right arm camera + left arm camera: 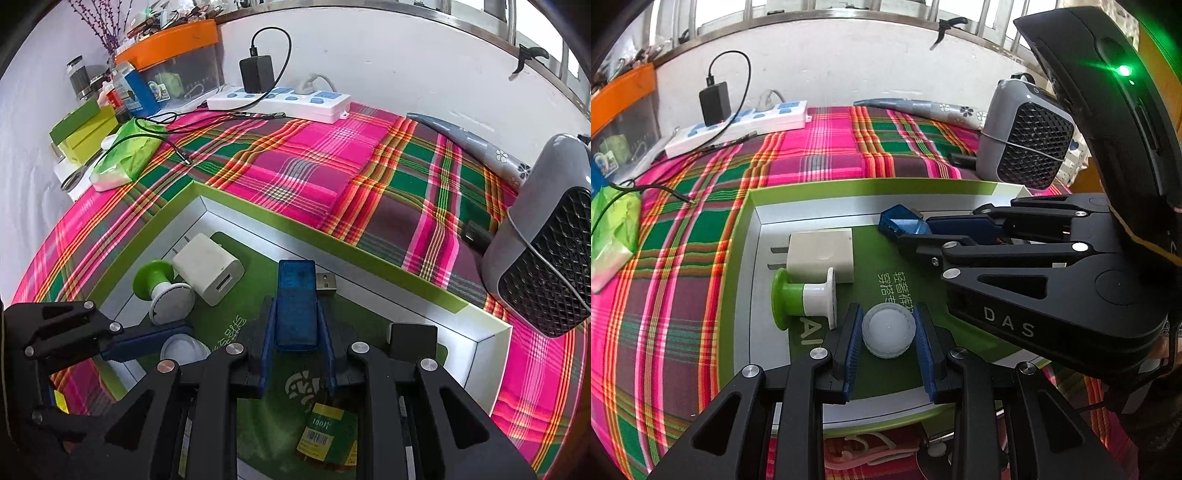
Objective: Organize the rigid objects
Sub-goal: 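Lower the cap onto the green card and open the left gripper while the right gripper releases the USB stick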
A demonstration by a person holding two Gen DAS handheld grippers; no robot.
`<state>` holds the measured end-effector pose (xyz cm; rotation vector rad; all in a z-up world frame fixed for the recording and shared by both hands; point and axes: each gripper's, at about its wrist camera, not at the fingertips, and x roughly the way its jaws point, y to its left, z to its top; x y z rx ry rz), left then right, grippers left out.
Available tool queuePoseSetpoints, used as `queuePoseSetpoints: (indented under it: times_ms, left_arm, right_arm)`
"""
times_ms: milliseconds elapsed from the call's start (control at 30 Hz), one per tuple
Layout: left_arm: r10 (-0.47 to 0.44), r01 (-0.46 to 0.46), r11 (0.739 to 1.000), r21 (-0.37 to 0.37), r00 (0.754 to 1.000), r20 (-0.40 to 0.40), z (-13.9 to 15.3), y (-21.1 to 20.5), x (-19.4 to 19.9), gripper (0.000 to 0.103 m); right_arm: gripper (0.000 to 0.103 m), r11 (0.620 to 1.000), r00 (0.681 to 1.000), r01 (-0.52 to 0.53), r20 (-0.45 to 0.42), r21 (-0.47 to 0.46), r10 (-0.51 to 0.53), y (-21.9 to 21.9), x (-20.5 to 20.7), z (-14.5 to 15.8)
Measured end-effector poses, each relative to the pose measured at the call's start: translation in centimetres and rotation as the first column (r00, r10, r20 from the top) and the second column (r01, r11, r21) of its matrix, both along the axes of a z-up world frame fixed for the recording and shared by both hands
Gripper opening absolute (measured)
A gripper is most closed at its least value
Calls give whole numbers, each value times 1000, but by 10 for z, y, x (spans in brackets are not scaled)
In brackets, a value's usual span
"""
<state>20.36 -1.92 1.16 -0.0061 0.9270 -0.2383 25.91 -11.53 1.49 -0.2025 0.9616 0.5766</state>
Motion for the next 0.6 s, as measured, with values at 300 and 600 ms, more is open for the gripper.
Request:
queuePoseSetpoints:
  times_ms: [300, 600]
  left_arm:
    - [-6, 6, 1000, 0, 1000, 0, 0, -1, 0, 32]
    - [-1, 1, 1000, 15, 1000, 0, 1, -2, -2, 38]
  right_arm:
    - [23, 1000, 1000, -20, 1, -20, 20, 6, 0, -2]
    - [24, 1000, 1000, -21, -4, -19, 21, 6, 0, -1]
